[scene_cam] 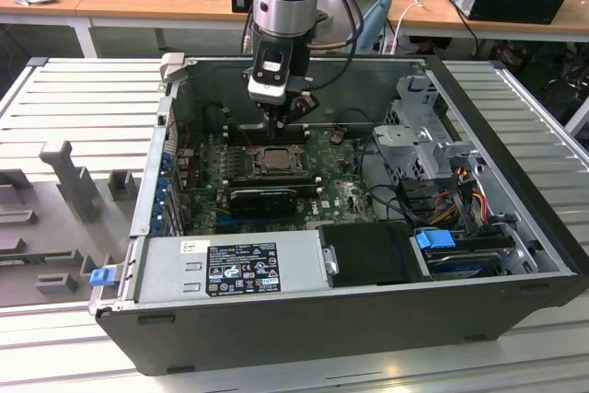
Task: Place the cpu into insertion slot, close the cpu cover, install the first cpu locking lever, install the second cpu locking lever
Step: 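Install the first cpu locking lever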
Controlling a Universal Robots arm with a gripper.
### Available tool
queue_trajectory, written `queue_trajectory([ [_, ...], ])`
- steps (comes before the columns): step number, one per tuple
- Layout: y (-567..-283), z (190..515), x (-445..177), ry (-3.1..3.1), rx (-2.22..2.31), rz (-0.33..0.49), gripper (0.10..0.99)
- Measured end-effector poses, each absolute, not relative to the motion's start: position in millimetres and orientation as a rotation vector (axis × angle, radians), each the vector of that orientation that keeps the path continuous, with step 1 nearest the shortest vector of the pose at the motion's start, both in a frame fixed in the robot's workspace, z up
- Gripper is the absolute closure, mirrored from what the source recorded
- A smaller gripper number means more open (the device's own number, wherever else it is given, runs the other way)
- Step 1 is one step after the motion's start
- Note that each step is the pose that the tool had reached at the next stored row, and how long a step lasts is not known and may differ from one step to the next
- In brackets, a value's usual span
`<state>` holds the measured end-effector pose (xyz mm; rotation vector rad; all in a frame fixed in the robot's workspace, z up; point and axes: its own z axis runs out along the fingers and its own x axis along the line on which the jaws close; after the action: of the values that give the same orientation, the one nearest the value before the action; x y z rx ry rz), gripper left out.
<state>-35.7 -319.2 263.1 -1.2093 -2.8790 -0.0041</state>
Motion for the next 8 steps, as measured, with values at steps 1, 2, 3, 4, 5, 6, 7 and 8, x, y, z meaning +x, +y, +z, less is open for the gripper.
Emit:
queue_trajectory([
  [1,-319.2,263.1,-35.7,-2.885,-1.196,-0.004,0.98],
  [2,-319.2,263.1,-35.7,-2.889,-1.184,-0.004,0.98],
  [3,-319.2,263.1,-35.7,-2.903,-1.15,-0.004,0.98],
  [4,-319.2,263.1,-35.8,-2.92,-1.106,-0.004,0.98],
  [5,-319.2,263.0,-35.8,-2.929,-1.083,-0.003,0.98],
  [6,-319.2,263.1,-35.8,-2.937,-1.059,-0.003,0.98],
  [7,-319.2,263.1,-35.8,-2.951,-1.02,-0.003,0.98],
  [8,-319.2,263.1,-35.9,-2.956,-1.005,-0.002,0.98],
])
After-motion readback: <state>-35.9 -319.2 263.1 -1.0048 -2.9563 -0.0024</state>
